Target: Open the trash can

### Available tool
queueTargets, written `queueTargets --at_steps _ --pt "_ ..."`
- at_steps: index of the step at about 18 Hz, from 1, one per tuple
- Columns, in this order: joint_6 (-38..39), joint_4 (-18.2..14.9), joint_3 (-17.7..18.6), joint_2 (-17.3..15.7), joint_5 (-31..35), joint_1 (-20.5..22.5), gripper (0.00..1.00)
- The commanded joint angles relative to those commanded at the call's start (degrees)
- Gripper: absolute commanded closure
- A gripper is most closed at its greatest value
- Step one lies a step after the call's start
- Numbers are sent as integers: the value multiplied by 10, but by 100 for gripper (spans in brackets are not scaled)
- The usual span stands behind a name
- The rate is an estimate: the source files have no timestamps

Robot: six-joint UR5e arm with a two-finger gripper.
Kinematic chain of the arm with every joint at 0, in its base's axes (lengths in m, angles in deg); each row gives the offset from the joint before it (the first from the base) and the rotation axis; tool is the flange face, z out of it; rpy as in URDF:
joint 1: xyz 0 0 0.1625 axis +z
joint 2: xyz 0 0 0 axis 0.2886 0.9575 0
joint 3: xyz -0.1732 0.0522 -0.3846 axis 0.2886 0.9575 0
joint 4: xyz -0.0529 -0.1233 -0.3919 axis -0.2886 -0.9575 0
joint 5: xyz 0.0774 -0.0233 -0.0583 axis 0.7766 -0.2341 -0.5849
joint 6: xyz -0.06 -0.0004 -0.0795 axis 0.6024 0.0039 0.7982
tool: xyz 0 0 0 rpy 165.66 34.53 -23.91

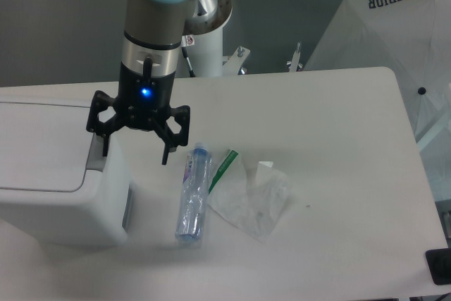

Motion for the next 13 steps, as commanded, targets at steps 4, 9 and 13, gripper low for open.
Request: queueTargets --at_steps 4,9,13 --pt "-1 0 2 1 0 0 0" --pt "-1 0 2 1 1 0 0" --pt "-1 1 4 4 1 -1 0"
